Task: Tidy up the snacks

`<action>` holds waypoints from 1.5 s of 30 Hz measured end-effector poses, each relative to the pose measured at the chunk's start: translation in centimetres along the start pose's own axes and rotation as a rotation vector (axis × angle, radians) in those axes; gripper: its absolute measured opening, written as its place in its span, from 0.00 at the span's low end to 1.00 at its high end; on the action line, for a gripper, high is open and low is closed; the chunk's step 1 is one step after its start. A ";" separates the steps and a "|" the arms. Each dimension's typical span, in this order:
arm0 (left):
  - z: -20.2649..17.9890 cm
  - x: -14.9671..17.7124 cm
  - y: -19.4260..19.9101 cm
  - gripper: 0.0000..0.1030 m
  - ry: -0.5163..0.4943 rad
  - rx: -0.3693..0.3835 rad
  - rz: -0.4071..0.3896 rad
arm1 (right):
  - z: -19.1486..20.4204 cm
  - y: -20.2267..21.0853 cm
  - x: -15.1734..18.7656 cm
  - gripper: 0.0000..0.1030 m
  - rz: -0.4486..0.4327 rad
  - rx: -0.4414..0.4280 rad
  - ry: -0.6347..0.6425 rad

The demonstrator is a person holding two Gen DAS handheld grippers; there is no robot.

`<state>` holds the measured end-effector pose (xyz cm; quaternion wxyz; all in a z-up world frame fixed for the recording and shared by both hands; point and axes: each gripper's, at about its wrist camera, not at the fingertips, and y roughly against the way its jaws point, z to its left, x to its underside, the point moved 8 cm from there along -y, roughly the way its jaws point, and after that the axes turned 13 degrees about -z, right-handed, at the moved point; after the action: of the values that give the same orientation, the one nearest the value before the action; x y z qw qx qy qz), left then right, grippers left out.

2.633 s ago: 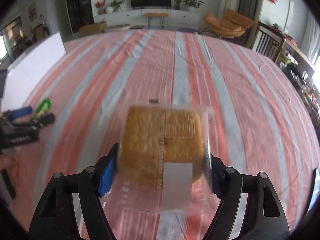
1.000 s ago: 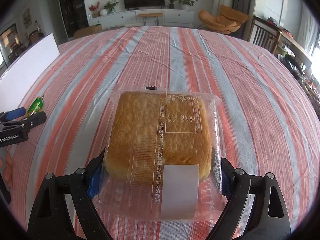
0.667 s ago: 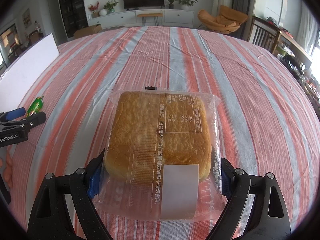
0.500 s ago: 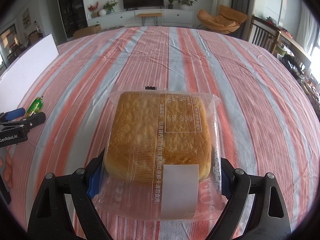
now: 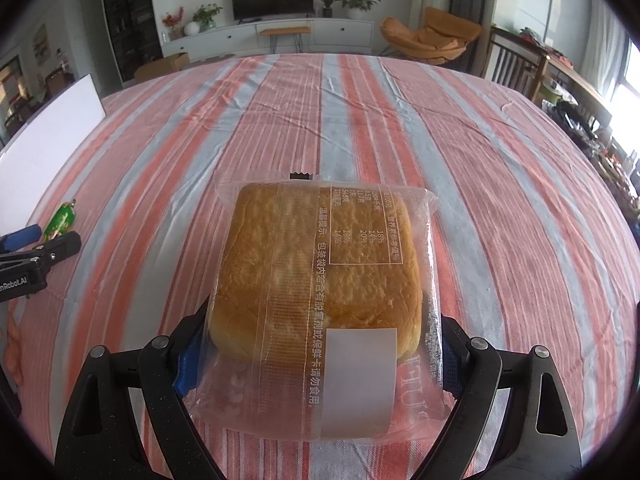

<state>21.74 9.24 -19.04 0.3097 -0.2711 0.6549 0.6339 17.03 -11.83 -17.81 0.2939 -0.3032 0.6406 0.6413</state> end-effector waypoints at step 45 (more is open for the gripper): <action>-1.1 0.6 0.6 1.00 -0.048 0.053 0.051 | 0.2 0.0 0.3 0.90 0.155 -0.074 0.030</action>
<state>20.83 8.20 -19.15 0.3159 -0.2308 0.6705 0.6303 16.85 -11.65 -18.04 0.2223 -0.2730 0.6423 0.6808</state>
